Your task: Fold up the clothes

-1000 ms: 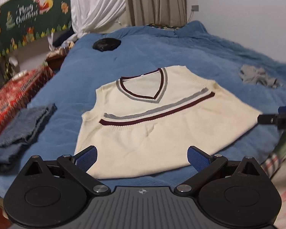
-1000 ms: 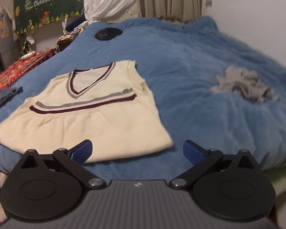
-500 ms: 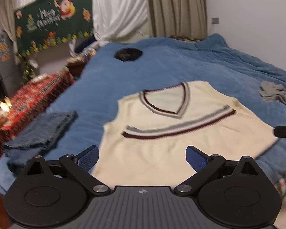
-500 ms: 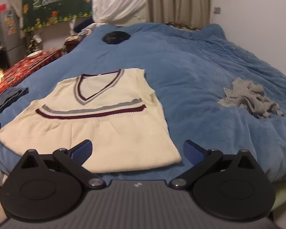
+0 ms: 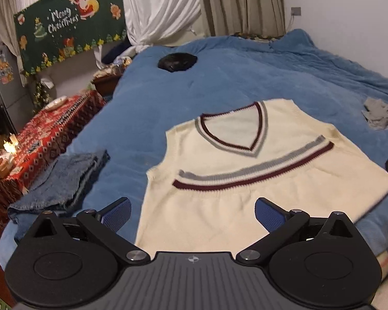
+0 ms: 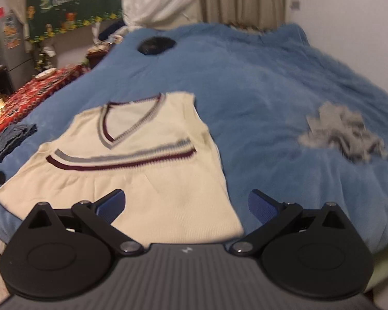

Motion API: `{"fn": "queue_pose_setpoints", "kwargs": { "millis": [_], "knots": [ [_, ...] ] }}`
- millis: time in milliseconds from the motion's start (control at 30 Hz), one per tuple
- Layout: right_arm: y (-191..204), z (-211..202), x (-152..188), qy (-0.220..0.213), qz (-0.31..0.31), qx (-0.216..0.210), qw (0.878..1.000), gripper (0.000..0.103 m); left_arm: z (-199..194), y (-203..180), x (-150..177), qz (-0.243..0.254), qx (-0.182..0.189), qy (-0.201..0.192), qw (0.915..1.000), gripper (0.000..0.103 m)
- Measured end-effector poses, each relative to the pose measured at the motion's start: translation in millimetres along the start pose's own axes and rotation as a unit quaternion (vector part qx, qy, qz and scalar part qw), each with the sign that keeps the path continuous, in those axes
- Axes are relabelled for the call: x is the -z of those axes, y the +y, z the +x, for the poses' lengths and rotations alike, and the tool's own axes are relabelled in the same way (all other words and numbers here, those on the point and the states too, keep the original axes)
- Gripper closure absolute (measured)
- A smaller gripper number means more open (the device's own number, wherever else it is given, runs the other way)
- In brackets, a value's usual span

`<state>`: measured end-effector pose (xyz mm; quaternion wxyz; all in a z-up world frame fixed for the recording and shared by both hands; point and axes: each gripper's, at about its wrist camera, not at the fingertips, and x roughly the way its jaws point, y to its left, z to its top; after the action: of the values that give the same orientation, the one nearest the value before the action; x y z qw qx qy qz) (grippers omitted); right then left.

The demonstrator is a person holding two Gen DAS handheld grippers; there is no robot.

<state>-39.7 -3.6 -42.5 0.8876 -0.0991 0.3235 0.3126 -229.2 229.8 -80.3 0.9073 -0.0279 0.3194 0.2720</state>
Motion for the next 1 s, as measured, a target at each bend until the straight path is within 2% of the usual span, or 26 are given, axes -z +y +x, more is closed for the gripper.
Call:
{"fn": "queue_pose_setpoints", "kwargs": {
  "millis": [67,133,200,267,333,400,500,600,667,700,767,867,933,1000],
  "knots": [
    [2.8,-3.5,-2.5,-0.021,-0.006,0.011,1.0,0.001,-3.6,-0.4,-3.3,-0.002,0.0,-0.021,0.9998,0.001],
    [-0.6,-4.1,-4.1,-0.031,0.011,0.001,0.999,0.001,-9.5,-2.5,-6.3,0.007,0.012,-0.055,0.9984,0.004],
    [-9.2,0.2,-6.7,-0.017,0.045,-0.025,0.999,0.001,-14.2,-7.8,-10.1,0.033,0.022,-0.083,0.9958,0.005],
    [-15.3,6.3,-10.6,0.01,0.059,-0.03,0.998,0.001,-15.9,-17.3,-14.1,0.071,0.007,-0.094,0.993,0.006],
    [-13.5,7.6,-15.6,0.012,0.032,-0.011,0.999,0.001,-13.3,-19.7,-20.2,0.078,0.009,-0.09,0.9928,0.006],
    [-11.1,7.6,-20.6,0.009,0.004,0.003,1.0,0.001,-8.2,-14.5,-28.9,0.055,0.039,-0.081,0.9945,0.007],
    [-6.9,1.9,-29.0,-0.011,-0.021,-0.03,0.999,0.001,3.1,-8.5,-41.7,0.016,0.083,-0.055,0.9949,0.007],
    [-8.3,7.8,-38.8,0.006,-0.007,-0.08,0.997,0.001,10.4,-14.7,-47.7,0.034,0.068,-0.059,0.9953,0.007],
    [-10.1,14.4,-45.4,0.006,-0.004,-0.087,0.996,0.001,14.4,-18.5,-49.9,0.053,0.061,-0.065,0.9946,0.007],
    [-11.5,18.0,-49.0,0.005,-0.001,-0.091,0.996,0.001,18.9,-16.1,-52.2,0.041,0.065,-0.061,0.9952,0.006],
    [-16.5,26.5,-56.8,-0.002,0.009,-0.096,0.995,0.001,31.4,-3.6,-57.8,-0.009,0.107,-0.04,0.9934,0.001],
    [-23.4,44.8,-69.6,-0.002,0.019,-0.082,0.996,0.001,60.5,23.1,-68.7,-0.109,0.177,0.003,0.9782,0.0],
    [-27.4,59.2,-78.4,0.002,0.014,-0.089,0.996,0.001,77.8,35.3,-75.3,-0.144,0.189,0.012,0.9712,0.0],
    [-30.3,73.9,-87.6,0.006,0.006,-0.098,0.995,0.001,90.3,42.2,-83.6,-0.152,0.19,0.013,0.9698,0.001]
  ]
}}
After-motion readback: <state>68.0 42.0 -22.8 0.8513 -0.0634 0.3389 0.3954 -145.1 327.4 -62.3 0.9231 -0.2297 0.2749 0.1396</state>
